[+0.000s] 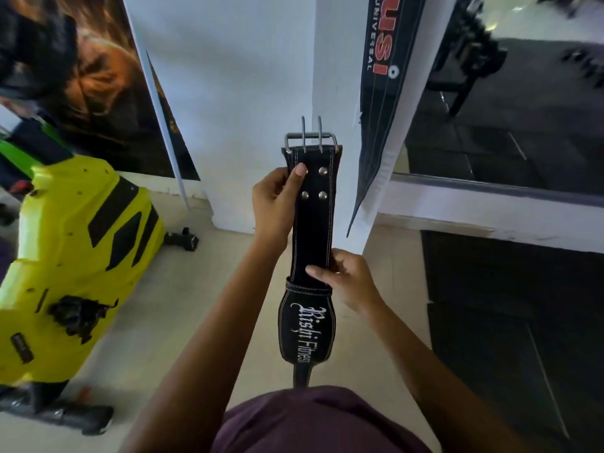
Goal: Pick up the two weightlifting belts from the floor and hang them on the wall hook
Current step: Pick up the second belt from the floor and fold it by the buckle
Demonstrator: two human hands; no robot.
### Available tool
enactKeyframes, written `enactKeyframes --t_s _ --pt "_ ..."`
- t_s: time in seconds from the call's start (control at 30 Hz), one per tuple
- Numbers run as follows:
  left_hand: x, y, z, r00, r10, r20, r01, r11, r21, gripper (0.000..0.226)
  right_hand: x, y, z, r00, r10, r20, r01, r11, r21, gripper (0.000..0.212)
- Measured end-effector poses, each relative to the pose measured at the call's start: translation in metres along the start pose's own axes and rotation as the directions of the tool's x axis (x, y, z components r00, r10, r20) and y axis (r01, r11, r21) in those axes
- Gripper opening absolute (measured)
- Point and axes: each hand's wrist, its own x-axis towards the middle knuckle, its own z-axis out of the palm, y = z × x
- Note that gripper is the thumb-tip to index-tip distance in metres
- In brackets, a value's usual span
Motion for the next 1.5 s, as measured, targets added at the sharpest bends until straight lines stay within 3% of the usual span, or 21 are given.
enactKeyframes --t_s 0.07,0.2,0.3,0.47,0.6,0.7,0.8,0.9,1.0,1.07,1.23,1.33,1.4,1.5 --pt "-0.004 0.001 0.005 1.000 0.020 0.022 -0.021 1.000 0.015 0.048 0.009 -0.022 -0.008 0.999 -0.017 -0.049 0.021 0.996 0.086 0.008" --pt "-0.012 -0.003 0.012 0.996 0.038 0.080 -0.041 0.999 0.034 0.035 0.042 -0.090 -0.033 0.972 -0.082 -0.220 0.131 0.967 0.218 0.028" --pt "-0.013 -0.002 0.014 0.995 0.056 0.083 -0.061 0.997 0.052 0.038 0.059 -0.117 -0.045 0.972 -0.078 -0.224 0.132 0.962 0.238 0.031" --pt "-0.003 0.003 0.007 0.998 0.057 0.036 -0.061 0.993 0.099 0.034 0.048 -0.079 -0.031 0.990 -0.055 -0.131 0.082 0.974 0.211 0.016" --pt "0.004 0.003 0.001 0.996 0.087 0.008 -0.088 0.995 0.055 0.049 0.019 -0.013 -0.005 0.999 -0.007 -0.045 0.008 1.000 0.028 0.014" --pt "0.004 0.003 -0.002 0.997 0.075 0.030 -0.076 0.996 0.052 0.048 0.014 -0.011 0.000 0.997 0.002 -0.081 0.003 0.998 0.065 0.010" --pt "0.003 -0.003 -0.006 0.995 0.014 0.098 -0.018 0.999 0.037 0.053 0.027 -0.046 -0.009 0.981 -0.074 -0.181 0.105 0.980 0.171 0.004" --pt "-0.005 -0.009 -0.011 0.980 -0.048 0.195 0.039 0.998 0.054 0.028 0.045 -0.073 -0.017 0.956 -0.171 -0.240 0.192 0.979 0.068 0.016" --pt "-0.016 -0.026 -0.023 0.944 -0.119 0.309 0.087 0.990 0.115 0.013 0.051 -0.072 -0.016 0.944 -0.173 -0.281 0.206 0.974 0.090 0.017" --pt "-0.025 -0.048 -0.036 0.915 -0.169 0.366 0.081 0.966 0.244 0.011 0.052 -0.071 -0.016 0.935 -0.159 -0.317 0.219 0.962 0.161 0.013" --pt "-0.049 -0.086 -0.054 0.888 -0.238 0.393 0.052 0.902 0.428 0.024 0.055 -0.078 -0.018 0.923 -0.164 -0.349 0.251 0.943 0.220 0.012" --pt "-0.047 -0.076 -0.046 0.893 -0.244 0.378 0.104 0.930 0.354 0.015 0.051 -0.077 -0.014 0.932 -0.180 -0.315 0.251 0.947 0.201 0.013" --pt "-0.039 -0.053 -0.036 0.920 -0.186 0.346 0.118 0.971 0.208 0.020 0.047 -0.073 -0.012 0.937 -0.177 -0.303 0.242 0.951 0.193 0.015" --pt "-0.014 -0.013 -0.026 0.972 -0.150 0.182 0.157 0.987 -0.025 0.009 0.037 -0.063 -0.006 0.947 -0.161 -0.277 0.212 0.963 0.167 0.018"
